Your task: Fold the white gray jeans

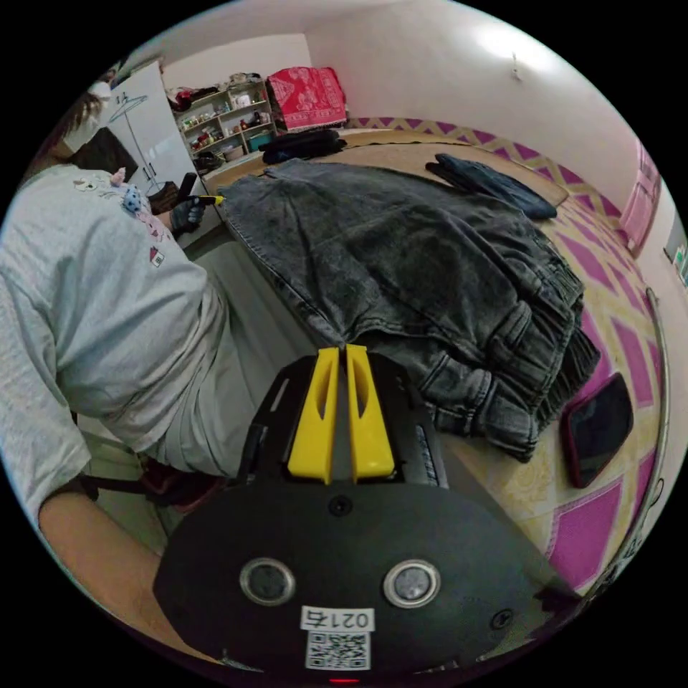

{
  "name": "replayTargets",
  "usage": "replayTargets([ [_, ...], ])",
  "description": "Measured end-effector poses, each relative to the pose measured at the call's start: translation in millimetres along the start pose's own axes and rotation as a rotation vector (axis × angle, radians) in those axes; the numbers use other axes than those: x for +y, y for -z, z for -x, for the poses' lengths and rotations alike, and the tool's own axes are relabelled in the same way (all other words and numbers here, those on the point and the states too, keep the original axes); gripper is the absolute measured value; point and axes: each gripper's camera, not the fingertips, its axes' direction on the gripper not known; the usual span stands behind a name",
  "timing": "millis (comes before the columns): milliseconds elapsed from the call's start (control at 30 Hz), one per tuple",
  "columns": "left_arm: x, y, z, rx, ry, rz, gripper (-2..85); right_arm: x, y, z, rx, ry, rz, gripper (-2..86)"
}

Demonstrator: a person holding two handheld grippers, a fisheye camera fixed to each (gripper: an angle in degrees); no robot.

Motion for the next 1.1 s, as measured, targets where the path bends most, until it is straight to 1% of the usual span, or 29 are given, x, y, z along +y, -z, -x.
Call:
replayTargets([
  [33, 5, 17, -1, 0.005, 0.035, -0.044, -0.6, 2, -2, -1, -0.002, -0.023, -0.008, -0.4],
  [100, 7, 50, -9, 0.003, 0.032, -0.138, -0.1, -2, 9, -4, -0.02, -0.036, -0.014, -0.5],
  [167, 1, 77, -19, -0.058, 0.021, -0.195, 1.3, -15, 29, -7, -0.027, -0.031, 0.012, -0.4],
  [200, -8, 88, -24, -0.125, 0.023, -0.2, 2.9, -20, 36, -9, -0.021, -0.025, -0.016, -0.2],
  [233, -19, 92, -27, -0.184, 0.027, -0.183, 5.1, -30, 47, -13, 0.012, -0.028, -0.098, 0.5],
  [267, -25, 92, -27, -0.209, 0.03, -0.173, 5.6, -41, 53, -22, 0.053, -0.056, -0.187, 1.6],
  [300, -36, 90, -26, -0.249, 0.04, -0.163, 6.5, -48, 53, -28, 0.076, -0.076, -0.224, 1.6],
  [333, -46, 85, -21, -0.274, 0.062, -0.154, 6.2, -63, 46, -41, 0.139, -0.132, -0.253, 1.6],
  [400, -55, 73, -11, -0.3, 0.109, -0.127, 5.6, -83, 24, -58, 0.25, -0.191, -0.201, -0.1],
  [433, -57, 63, -3, -0.323, 0.144, -0.073, 4.4, -92, 5, -71, 0.335, -0.254, -0.124, -0.3],
  [467, -56, 59, 0, -0.333, 0.164, -0.038, 3.4, -94, -15, -81, 0.374, -0.288, -0.02, -0.5],
  [500, -52, 58, 3, -0.363, 0.19, -0.024, 1.7, -92, -23, -84, 0.364, -0.286, 0.025, -0.5],
  [533, -45, 67, -1, -0.377, 0.193, -0.08, 0.2, -88, -21, -81, 0.402, -0.297, -0.009, -0.6],
  [633, -35, 87, -4, -0.34, 0.235, -0.107, -0.7, -89, -14, -77, 0.442, -0.318, 0.057, -0.7],
  [733, -33, 102, -6, -0.327, 0.251, -0.124, -0.9, -104, -2, -82, 0.396, -0.364, 0.121, -0.7],
  [800, -35, 110, -7, -0.318, 0.268, -0.125, -0.9, -115, 15, -82, 0.395, -0.36, 0.03, -0.7],
  [833, -35, 116, -7, -0.314, 0.276, -0.126, -0.9, -119, 25, -87, 0.421, -0.397, -0.06, -0.7],
  [867, -36, 119, -7, -0.312, 0.279, -0.127, -0.9, -119, 29, -99, 0.456, -0.477, -0.111, -0.8],
  [900, -35, 125, -8, -0.308, 0.286, -0.131, -1.0, -119, 27, -106, 0.452, -0.501, -0.11, -0.8],
  [933, -35, 131, -10, -0.306, 0.288, -0.133, -0.9, -119, 16, -123, 0.395, -0.54, -0.05, -0.8],
  [967, -35, 134, -11, -0.309, 0.286, -0.133, -0.9, -116, 18, -128, 0.387, -0.556, -0.082, -0.8],
  [1000, -35, 142, -15, -0.325, 0.285, -0.138, -0.9, -117, 21, -130, 0.372, -0.563, -0.076, -0.7],
  [1067, -33, 160, -25, -0.387, 0.289, -0.183, -0.9, -120, 38, -129, 0.386, -0.626, -0.061, -0.5],
  [1100, -27, 177, -34, -0.425, 0.294, -0.251, -0.9, -118, 45, -126, 0.405, -0.654, -0.076, -0.4],
])
